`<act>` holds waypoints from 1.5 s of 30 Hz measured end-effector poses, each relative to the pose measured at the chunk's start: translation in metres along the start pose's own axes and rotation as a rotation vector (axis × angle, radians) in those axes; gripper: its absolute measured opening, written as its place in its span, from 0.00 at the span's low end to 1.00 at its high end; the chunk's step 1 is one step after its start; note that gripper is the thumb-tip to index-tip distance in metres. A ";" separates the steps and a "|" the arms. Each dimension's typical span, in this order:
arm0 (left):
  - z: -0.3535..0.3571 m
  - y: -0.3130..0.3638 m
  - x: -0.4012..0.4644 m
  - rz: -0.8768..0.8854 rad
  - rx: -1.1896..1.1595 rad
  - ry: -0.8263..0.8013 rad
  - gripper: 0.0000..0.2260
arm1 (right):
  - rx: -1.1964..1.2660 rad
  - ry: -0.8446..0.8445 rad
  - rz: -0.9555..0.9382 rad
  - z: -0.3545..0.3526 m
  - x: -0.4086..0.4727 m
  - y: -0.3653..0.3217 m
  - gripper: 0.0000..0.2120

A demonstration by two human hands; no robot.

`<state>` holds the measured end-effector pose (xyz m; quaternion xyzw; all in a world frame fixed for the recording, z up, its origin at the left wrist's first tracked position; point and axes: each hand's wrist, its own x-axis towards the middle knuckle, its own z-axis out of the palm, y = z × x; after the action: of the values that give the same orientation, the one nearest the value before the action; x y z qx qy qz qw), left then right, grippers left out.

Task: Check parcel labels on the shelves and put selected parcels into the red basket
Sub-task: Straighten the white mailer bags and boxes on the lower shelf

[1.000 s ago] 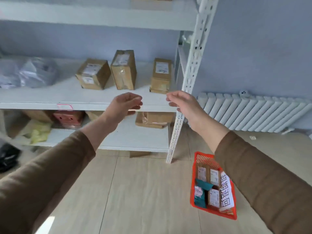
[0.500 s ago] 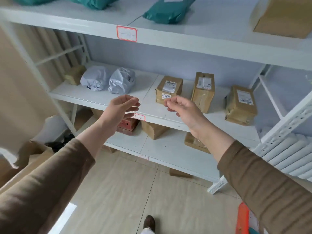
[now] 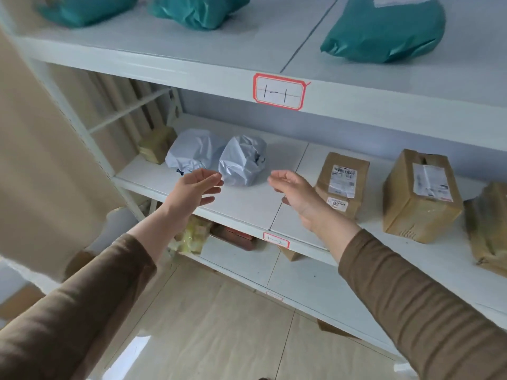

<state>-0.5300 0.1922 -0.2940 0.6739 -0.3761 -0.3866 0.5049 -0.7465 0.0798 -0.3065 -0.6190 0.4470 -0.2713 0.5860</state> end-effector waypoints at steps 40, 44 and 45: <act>-0.068 -0.085 0.171 0.313 0.192 -0.613 0.19 | 0.850 0.563 0.207 0.144 0.081 0.071 0.13; -0.064 -0.080 0.123 0.240 -0.151 -0.577 0.22 | 0.938 0.521 0.167 0.153 0.046 0.081 0.17; -0.062 -0.078 0.113 0.232 -0.174 -0.517 0.27 | 0.911 0.539 0.158 0.156 0.040 0.077 0.15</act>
<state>-0.4178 0.1308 -0.3739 0.4596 -0.5325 -0.5160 0.4889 -0.6127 0.1271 -0.4144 -0.1750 0.4640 -0.5422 0.6783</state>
